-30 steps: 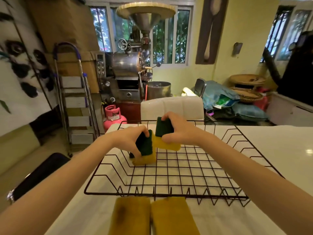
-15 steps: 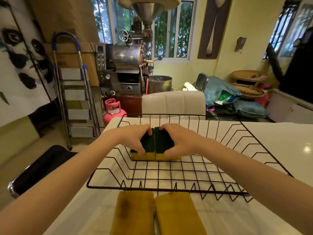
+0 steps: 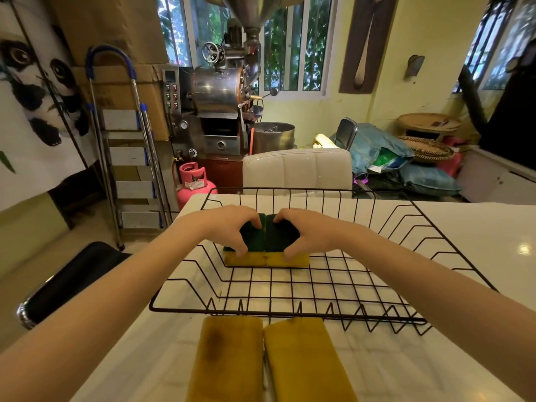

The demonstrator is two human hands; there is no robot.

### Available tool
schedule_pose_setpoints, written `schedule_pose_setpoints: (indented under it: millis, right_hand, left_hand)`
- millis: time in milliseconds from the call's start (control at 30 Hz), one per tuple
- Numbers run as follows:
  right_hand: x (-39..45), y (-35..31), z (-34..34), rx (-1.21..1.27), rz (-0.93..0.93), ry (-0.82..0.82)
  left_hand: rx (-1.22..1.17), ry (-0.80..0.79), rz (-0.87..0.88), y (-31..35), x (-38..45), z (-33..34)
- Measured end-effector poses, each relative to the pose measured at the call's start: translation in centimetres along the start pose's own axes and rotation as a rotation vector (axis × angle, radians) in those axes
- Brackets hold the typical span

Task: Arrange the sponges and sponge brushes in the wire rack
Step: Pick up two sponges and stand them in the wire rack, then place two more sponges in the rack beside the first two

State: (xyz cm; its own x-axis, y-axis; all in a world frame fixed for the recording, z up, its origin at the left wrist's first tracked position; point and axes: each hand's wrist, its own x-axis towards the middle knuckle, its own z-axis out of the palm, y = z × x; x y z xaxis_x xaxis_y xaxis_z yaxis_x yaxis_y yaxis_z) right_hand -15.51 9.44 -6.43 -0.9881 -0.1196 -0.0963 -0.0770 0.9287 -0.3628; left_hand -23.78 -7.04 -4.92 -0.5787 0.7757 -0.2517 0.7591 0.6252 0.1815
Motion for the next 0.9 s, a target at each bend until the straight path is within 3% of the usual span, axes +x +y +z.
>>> schedule_pose_setpoints:
  millis: [133,267,500,700,900]
  right_hand:
    - [-0.3,-0.7,0.1,-0.277,0.005,0.037]
    - [-1.0,-1.6,0.1,-0.336,0.014,0.014]
    - [-4.3,-3.5,-0.8,-0.158,-0.011,0.021]
    - [-10.3,-6.4,-0.8,0.031,-0.148,0.255]
    - [-15.8,-8.6,3.2,0.062,-0.388,0.538]
  left_hand:
    - [0.091,0.034,-0.042,1.0,-0.5,0.7]
    - [0.036,0.073,-0.058,1.9,-1.5,1.0]
    - [-0.315,0.213,-0.031,2.8,-6.8,0.7]
    - [-0.367,0.47,0.069,5.7,-13.7,2.3]
    - [-0.284,0.498,0.174,8.0,-18.1,5.2]
